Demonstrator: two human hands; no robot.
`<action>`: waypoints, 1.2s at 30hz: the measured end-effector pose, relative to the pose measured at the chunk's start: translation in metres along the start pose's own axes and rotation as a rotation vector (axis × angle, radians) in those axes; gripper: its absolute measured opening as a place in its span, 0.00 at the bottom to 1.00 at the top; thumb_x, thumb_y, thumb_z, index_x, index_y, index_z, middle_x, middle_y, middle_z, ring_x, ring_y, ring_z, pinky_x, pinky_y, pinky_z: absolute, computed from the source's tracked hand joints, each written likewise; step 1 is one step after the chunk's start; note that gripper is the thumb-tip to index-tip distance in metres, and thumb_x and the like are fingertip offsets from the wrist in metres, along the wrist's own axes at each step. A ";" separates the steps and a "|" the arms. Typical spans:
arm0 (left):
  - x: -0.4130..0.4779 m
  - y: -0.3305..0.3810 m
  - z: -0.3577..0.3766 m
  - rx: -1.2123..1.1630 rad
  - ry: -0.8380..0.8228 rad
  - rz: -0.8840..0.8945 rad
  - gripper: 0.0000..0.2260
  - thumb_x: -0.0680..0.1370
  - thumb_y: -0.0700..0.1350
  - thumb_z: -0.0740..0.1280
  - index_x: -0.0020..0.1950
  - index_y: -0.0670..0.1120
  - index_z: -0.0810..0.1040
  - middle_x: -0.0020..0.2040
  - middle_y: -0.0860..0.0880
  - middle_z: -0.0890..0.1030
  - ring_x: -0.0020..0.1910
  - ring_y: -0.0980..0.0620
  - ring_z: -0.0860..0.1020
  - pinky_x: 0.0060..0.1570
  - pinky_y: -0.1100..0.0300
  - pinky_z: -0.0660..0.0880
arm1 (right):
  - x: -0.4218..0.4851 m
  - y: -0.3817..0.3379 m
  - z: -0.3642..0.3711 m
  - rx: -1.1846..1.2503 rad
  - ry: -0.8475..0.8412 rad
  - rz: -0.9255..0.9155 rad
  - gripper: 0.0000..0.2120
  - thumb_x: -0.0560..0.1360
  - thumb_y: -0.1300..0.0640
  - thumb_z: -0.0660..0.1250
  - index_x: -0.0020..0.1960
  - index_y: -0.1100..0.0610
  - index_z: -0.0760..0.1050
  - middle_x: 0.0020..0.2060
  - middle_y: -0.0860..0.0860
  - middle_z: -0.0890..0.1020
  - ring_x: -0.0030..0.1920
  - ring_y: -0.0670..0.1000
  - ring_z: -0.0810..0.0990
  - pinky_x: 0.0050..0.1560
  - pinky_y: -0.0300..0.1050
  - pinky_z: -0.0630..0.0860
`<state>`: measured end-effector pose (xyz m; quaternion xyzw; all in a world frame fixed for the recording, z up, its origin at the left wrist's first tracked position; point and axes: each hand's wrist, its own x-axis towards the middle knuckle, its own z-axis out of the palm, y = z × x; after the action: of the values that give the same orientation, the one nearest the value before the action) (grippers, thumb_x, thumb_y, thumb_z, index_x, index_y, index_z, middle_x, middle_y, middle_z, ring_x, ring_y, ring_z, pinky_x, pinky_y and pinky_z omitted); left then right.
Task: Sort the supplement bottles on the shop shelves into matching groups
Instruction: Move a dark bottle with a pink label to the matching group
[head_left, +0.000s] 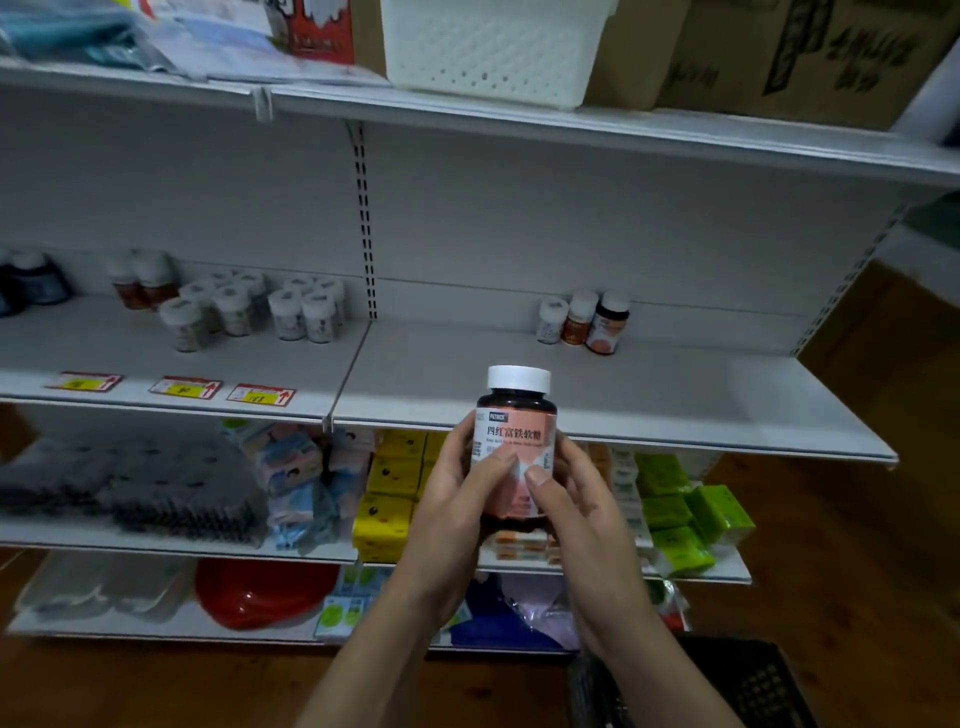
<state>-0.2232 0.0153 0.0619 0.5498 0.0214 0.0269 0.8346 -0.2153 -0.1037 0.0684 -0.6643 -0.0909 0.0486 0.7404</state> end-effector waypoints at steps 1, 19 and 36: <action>0.000 -0.002 0.010 0.023 0.004 0.014 0.21 0.76 0.48 0.68 0.68 0.51 0.71 0.58 0.45 0.82 0.56 0.45 0.81 0.52 0.52 0.78 | -0.002 -0.003 -0.009 0.020 0.004 -0.002 0.18 0.66 0.45 0.67 0.56 0.36 0.74 0.50 0.38 0.84 0.53 0.42 0.82 0.52 0.43 0.79; -0.003 -0.071 0.154 0.265 0.084 0.091 0.30 0.66 0.54 0.74 0.67 0.52 0.73 0.58 0.48 0.82 0.58 0.49 0.80 0.55 0.51 0.79 | -0.016 -0.009 -0.166 0.182 0.093 0.041 0.13 0.79 0.56 0.62 0.60 0.44 0.76 0.53 0.50 0.85 0.54 0.51 0.83 0.52 0.46 0.80; 0.005 -0.089 0.196 0.453 0.070 0.092 0.20 0.73 0.48 0.65 0.65 0.54 0.74 0.54 0.52 0.83 0.53 0.53 0.82 0.54 0.50 0.80 | -0.024 -0.006 -0.209 0.121 0.090 -0.025 0.24 0.70 0.47 0.66 0.66 0.41 0.71 0.53 0.41 0.84 0.55 0.43 0.82 0.52 0.42 0.80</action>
<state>-0.2040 -0.1987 0.0571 0.7222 0.0309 0.0784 0.6866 -0.1979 -0.3123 0.0513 -0.6188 -0.0626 0.0146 0.7829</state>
